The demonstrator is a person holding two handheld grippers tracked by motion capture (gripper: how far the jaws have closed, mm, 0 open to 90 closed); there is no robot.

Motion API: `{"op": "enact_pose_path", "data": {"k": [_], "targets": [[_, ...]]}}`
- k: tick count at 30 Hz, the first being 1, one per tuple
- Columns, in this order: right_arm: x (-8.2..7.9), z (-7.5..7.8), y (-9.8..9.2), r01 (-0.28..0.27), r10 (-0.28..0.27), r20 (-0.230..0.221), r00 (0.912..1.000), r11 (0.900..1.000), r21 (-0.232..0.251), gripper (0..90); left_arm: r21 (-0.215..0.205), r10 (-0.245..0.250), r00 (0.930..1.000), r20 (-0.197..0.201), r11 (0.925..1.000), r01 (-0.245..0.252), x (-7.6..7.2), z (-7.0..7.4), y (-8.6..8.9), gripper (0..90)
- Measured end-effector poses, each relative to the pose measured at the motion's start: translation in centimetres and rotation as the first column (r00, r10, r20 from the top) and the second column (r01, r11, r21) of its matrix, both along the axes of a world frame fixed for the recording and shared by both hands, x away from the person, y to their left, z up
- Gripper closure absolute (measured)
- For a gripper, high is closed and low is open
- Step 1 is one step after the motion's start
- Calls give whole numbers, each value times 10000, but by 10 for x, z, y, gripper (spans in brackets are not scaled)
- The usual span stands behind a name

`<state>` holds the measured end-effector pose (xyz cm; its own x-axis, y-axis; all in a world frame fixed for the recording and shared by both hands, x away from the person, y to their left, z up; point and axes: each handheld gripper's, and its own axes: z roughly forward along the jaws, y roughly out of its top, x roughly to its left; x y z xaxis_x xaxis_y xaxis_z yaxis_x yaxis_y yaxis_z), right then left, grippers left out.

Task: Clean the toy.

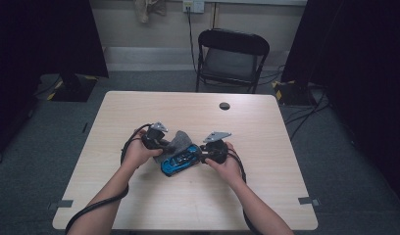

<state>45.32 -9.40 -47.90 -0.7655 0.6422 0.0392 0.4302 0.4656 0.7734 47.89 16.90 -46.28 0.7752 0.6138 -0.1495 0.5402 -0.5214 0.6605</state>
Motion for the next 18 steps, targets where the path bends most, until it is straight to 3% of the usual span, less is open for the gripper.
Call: {"op": "enact_pose_path", "data": {"k": [9,18], "targets": [[0,0,0,8,-8,-23,10000,10000,38,596,-249,188,9997,-130,9995,-191,-8,0,15,712],[0,0,1,-16,16,9,10000,10000,-39,597,-47,303,9993,-206,9995,-304,-14,-3,31,712]]}}
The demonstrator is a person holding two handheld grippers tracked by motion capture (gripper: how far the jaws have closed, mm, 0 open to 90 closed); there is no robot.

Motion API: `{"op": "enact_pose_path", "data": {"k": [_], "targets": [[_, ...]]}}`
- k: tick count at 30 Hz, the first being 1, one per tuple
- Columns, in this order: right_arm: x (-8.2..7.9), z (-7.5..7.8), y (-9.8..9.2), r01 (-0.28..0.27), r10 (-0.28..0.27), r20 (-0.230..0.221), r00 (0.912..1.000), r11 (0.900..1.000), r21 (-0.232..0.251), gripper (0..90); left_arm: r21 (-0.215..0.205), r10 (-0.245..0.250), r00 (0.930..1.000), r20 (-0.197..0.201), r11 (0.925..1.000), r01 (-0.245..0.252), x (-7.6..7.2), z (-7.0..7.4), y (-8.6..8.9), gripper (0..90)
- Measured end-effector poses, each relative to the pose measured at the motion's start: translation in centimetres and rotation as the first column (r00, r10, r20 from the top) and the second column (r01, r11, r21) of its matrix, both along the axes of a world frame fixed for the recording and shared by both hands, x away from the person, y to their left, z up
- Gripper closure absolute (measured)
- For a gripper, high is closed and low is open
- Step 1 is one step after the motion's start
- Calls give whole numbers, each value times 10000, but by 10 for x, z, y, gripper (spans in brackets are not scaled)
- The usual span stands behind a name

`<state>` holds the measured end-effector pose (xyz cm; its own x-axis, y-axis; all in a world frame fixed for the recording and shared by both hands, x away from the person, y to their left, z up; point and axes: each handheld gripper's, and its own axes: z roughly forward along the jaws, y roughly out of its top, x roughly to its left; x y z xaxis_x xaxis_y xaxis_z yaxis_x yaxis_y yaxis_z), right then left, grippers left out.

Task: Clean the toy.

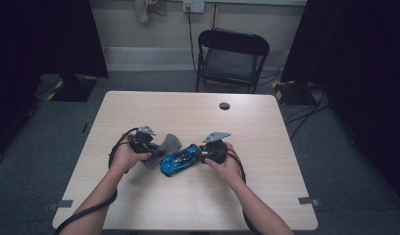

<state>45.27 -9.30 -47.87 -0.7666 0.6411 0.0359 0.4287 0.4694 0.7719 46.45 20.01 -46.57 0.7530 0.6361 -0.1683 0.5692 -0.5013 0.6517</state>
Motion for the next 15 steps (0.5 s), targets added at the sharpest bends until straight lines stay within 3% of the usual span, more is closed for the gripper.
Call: {"op": "enact_pose_path", "data": {"k": [8,15], "targets": [[-1,0,0,46,-46,3,10000,10000,48,596,172,-103,9999,-89,9998,104,-8,2,9,712],[-1,0,1,23,-22,57,10000,10000,-47,597,286,-133,9999,90,9995,131,-15,2,15,713]]}}
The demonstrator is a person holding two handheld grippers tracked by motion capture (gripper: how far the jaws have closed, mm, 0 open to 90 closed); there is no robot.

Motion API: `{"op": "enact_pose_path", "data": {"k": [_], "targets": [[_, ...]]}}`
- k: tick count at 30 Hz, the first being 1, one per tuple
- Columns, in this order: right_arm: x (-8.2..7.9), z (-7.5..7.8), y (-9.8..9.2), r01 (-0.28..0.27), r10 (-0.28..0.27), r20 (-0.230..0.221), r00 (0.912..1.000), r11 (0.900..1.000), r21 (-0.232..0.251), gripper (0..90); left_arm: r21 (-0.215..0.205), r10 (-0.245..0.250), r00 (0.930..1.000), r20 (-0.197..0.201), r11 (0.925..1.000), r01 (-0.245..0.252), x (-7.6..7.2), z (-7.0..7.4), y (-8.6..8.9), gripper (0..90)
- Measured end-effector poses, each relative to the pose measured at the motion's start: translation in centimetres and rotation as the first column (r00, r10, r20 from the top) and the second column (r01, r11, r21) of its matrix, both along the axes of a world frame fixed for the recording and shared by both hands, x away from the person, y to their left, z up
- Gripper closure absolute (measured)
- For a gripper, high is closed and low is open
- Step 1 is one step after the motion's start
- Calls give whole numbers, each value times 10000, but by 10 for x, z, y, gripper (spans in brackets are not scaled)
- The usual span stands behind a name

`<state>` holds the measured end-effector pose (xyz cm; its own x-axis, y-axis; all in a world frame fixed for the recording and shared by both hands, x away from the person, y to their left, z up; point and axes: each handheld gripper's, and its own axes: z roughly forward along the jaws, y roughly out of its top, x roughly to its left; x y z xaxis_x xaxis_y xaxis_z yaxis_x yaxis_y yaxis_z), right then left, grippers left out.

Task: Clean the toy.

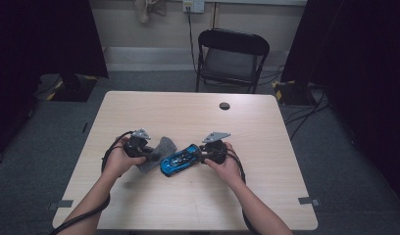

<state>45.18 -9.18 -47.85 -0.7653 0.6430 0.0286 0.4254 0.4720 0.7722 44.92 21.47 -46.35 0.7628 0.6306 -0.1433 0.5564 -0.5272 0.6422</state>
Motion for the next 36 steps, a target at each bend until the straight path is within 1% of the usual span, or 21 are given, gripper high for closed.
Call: {"op": "enact_pose_path", "data": {"k": [1,2,3,4,7,8,9,11,14,19,20,21,25,27,28,30,31,33,36], "targets": [[0,0,0,0,0,-2,10000,10000,3,597,-58,-8,10000,-37,10000,7,-1,0,1,713],[0,0,0,4,-4,-1,10000,10000,4,597,-87,37,10000,29,10000,-37,-2,-1,2,713],[0,0,0,1,-1,16,10000,10000,-9,597,-117,-5,10000,-72,9999,4,-3,-1,3,713],[0,0,1,3,-3,20,10000,10000,-5,597,-182,74,10000,2,9998,-74,-5,-1,3,713],[-1,0,1,-17,17,41,10000,10000,-24,597,-202,106,9999,-22,9997,-106,-8,-1,5,713],[-1,0,2,-16,16,41,10000,10000,-30,597,-125,-29,10000,-73,9999,28,-9,0,6,713],[-1,0,2,-18,18,60,10000,10000,-43,598,-129,6,10000,8,9999,-6,-10,0,6,713],[-1,0,2,-21,21,46,10000,10000,-41,598,-55,-15,10000,41,10000,15,-12,1,7,714],[-1,0,2,-34,34,39,10000,10000,-49,598,97,-116,9997,204,9999,114,-16,4,10,714],[-1,1,2,-13,14,19,10000,10000,-66,598,-192,-162,9995,288,9997,167,-25,13,14,714],[-1,1,2,-17,17,16,10000,10000,-78,598,-352,-121,9994,330,9993,133,-27,15,15,714],[-1,1,2,-22,22,26,10000,10000,-91,598,-426,-171,9991,386,9989,188,-29,17,14,714],[-1,1,2,-13,13,13,10000,10000,-95,598,-590,-453,9977,512,9971,483,-36,23,6,714],[-1,0,2,9,-10,-27,10000,10000,-39,599,-540,-663,9962,562,9961,694,-39,26,0,714],[-1,0,2,13,-13,-37,10000,10000,-17,599,-561,-837,9948,579,9946,870,-41,27,-4,714],[-1,0,2,-2,2,-59,10000,10000,-4,598,-583,-961,9931,671,9933,1000,-44,28,-10,714],[-1,0,2,-11,10,-56,10000,10000,-19,599,-686,-1028,9923,697,9918,1075,-46,28,-14,714],[-1,1,2,-41,41,-55,10000,10000,-67,598,-748,-1264,9897,666,9885,1313,-51,27,-21,714],[-1,1,3,-44,44,-81,10000,10000,-72,598,-791,-1455,9878,557,9856,1496,-55,25,-29,714]]}}
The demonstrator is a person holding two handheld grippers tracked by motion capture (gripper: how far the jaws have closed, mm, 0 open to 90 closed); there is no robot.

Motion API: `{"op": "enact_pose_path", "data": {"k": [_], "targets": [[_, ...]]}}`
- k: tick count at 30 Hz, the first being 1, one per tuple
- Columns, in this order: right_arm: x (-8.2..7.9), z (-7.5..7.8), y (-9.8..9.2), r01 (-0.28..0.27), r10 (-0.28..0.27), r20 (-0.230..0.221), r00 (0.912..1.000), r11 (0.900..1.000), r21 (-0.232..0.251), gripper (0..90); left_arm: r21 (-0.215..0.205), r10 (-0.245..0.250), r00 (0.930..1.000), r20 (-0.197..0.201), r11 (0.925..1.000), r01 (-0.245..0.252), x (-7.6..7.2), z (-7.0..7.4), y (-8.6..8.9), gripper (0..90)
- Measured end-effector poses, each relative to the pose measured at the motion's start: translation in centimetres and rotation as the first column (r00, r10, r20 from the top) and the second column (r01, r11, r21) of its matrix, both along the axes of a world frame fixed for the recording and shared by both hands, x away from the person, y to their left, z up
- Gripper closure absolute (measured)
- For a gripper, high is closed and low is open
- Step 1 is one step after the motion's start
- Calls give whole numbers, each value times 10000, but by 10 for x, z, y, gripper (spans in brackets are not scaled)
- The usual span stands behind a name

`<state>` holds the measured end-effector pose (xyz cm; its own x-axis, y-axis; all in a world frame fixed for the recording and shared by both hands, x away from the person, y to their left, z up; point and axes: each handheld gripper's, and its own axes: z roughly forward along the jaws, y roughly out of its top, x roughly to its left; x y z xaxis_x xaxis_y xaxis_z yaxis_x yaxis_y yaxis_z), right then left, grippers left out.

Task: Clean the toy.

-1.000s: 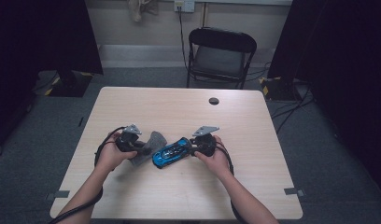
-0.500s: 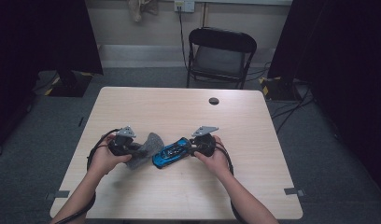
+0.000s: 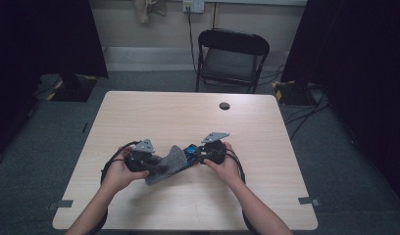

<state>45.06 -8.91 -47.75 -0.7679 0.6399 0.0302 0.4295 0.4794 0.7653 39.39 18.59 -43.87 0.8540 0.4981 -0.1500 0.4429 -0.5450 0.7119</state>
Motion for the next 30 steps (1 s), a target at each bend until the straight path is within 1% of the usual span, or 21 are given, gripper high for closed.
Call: {"op": "enact_pose_path", "data": {"k": [1,5,7,8,11,12,15,17,19,20,21,23,24,26,29,30], "targets": [[0,0,0,2,-2,1,10000,10000,-13,598,11,-39,10000,23,10000,39,-1,-1,-2,713],[-1,1,1,-13,14,59,10000,9999,-130,597,65,-150,9998,-107,9999,151,-4,-1,-9,714],[-1,1,1,-3,3,27,10000,9999,-111,597,-43,-197,9998,-96,9998,196,-7,1,-12,714],[0,1,1,13,-13,6,10000,9999,-117,597,-4,-219,9997,-102,9998,219,-8,2,-13,714],[0,2,3,6,-7,-17,10000,9998,-195,596,-194,-308,9994,-173,9993,305,-12,4,-19,714],[0,2,3,-8,8,-13,10000,9998,-200,596,-246,-395,9991,-177,9989,391,-14,5,-22,714],[1,2,3,-3,1,-196,9998,9999,-104,597,-260,-592,9981,-149,9979,588,-18,6,-32,714],[1,2,3,6,-8,-266,9996,10000,-77,596,-386,-774,9967,-230,9963,765,-20,6,-38,714],[1,2,5,18,-20,-348,9994,10000,-71,596,-230,-899,9956,-244,9957,894,-21,5,-45,714],[1,3,5,-25,22,-302,9995,9999,-117,595,-227,-946,9953,-222,9953,941,-21,4,-49,714],[1,3,6,-76,72,-256,9996,9998,-163,595,-228,-987,9947,-281,9949,981,-21,2,-52,714],[1,3,6,-63,57,-306,9995,9998,-196,595,-193,-1053,9937,-391,9943,1046,-21,-1,-58,714],[1,3,6,-78,72,-301,9995,9998,-198,595,-64,-1029,9938,-414,9947,1028,-21,-4,-63,714],[2,3,6,-104,98,-315,9995,9998,-182,595,37,-932,9949,-398,9956,934,-19,-8,-67,714],[2,3,5,-121,115,-312,9994,9998,-181,595,172,-918,9945,-512,9955,928,-15,-16,-74,715],[2,3,5,-125,119,-304,9995,9997,-189,595,287,-952,9937,-590,9949,970,-14,-17,-75,715]]}}
